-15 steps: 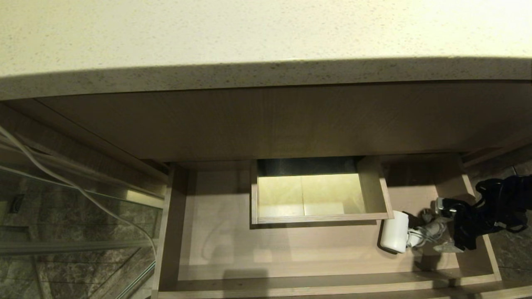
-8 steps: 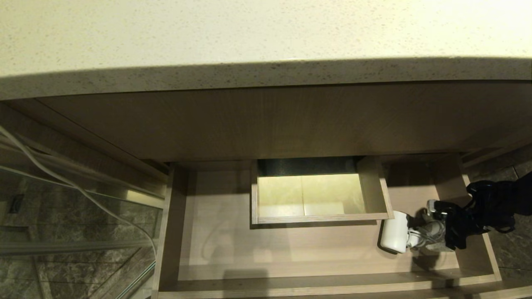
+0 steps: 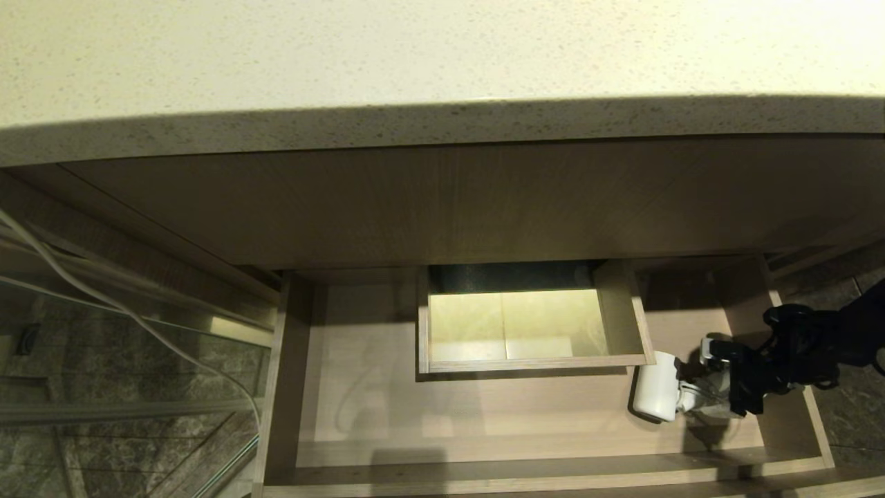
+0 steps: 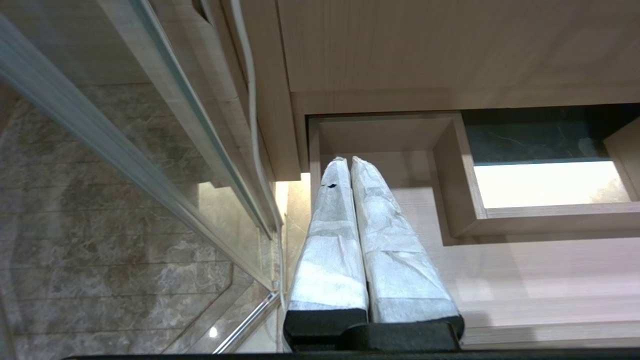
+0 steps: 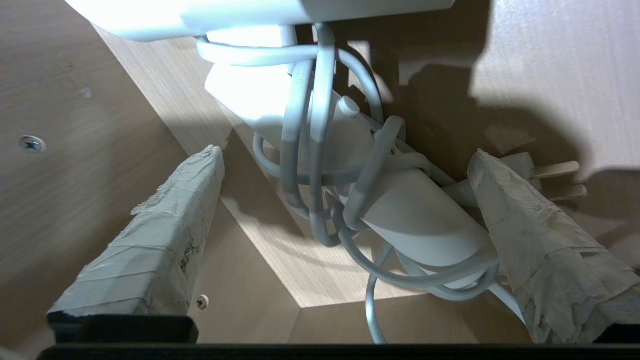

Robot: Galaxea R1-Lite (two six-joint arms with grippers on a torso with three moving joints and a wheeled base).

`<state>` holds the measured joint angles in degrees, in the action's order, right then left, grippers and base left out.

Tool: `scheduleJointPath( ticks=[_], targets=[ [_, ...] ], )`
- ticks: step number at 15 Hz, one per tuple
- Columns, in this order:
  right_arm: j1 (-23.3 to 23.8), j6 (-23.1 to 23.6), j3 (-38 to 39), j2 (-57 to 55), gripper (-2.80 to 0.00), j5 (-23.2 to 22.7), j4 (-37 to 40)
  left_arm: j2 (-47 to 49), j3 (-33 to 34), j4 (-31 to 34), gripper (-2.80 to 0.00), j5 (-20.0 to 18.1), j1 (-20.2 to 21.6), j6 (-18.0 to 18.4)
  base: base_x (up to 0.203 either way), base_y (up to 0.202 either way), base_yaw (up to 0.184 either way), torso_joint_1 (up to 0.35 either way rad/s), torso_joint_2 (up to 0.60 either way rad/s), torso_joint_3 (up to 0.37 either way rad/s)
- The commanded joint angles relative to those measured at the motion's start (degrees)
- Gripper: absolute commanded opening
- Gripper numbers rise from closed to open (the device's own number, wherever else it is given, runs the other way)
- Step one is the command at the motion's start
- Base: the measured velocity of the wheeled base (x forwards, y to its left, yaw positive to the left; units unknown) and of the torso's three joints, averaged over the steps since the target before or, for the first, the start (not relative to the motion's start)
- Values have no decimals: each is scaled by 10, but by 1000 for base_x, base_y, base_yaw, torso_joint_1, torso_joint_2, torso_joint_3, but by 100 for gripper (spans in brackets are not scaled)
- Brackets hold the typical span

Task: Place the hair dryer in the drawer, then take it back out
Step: Take the hairdryer out

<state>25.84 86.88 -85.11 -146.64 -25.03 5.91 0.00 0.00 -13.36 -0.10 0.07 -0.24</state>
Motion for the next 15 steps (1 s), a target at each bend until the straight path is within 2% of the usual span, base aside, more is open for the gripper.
scheduleJointPath(
  ticks=[1,5,8,15],
  targets=[
    [-1,7,-1,-14,0,1,0,0,23,-1,-280,0,0,0,0,0,0,0,0,0],
    [-3,11,-1,-23,0,6,-1,0,23,-1,-280,0,0,0,0,0,0,0,0,0],
    [-16,4,-7,-35,0,4,-73,0,23,-1,-280,0,0,0,0,0,0,0,0,0],
    [-15,36,-8,-34,0,10,-61,0,23,-2,-280,0,0,0,0,0,0,0,0,0]
  ],
)
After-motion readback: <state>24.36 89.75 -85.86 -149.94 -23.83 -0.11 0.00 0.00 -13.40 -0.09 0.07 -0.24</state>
